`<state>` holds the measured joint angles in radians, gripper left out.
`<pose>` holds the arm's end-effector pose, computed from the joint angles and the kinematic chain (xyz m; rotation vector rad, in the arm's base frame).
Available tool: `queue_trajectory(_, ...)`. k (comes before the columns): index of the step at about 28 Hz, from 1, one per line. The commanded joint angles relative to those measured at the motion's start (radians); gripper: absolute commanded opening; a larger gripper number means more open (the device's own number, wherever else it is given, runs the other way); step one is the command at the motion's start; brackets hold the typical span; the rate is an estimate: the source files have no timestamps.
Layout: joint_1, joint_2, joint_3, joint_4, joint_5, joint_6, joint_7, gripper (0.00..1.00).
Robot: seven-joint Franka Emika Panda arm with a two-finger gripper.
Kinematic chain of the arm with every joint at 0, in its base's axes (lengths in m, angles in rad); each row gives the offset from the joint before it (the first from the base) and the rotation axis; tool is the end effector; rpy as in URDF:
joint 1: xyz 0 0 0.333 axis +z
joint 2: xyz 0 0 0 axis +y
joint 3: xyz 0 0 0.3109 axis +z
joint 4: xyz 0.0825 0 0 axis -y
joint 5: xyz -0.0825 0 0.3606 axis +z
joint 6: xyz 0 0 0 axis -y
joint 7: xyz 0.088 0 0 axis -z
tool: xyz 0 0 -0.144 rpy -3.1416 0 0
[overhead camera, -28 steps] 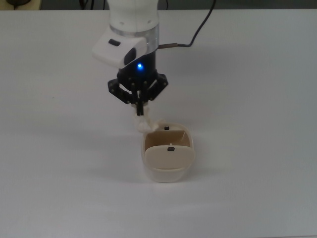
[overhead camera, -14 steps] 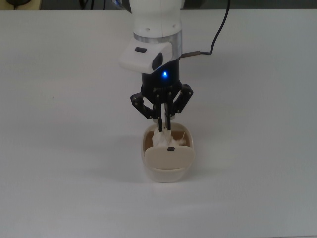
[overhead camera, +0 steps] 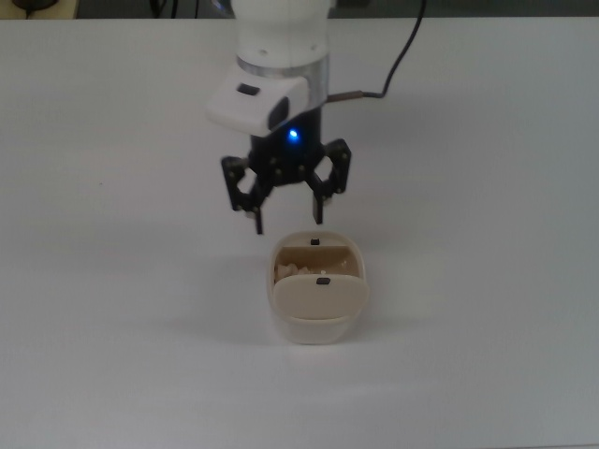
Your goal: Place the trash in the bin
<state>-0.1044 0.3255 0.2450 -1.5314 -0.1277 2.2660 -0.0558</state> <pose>0.6804 0.0686 0.4871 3.0311 0.3478 0.6511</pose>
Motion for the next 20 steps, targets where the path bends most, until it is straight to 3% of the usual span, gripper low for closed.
queue_trajectory(1,-0.028,-0.068,-0.010,-0.010,-0.007,-0.114,0.005,1.00)
queue_trajectory(9,-0.063,-0.143,-0.018,-0.010,-0.009,-0.304,0.010,1.00)
queue_trajectory(14,-0.071,-0.224,-0.026,-0.010,-0.012,-0.543,0.043,1.00)
queue_trajectory(20,-0.071,-0.281,-0.050,-0.012,-0.010,-0.647,0.086,1.00)
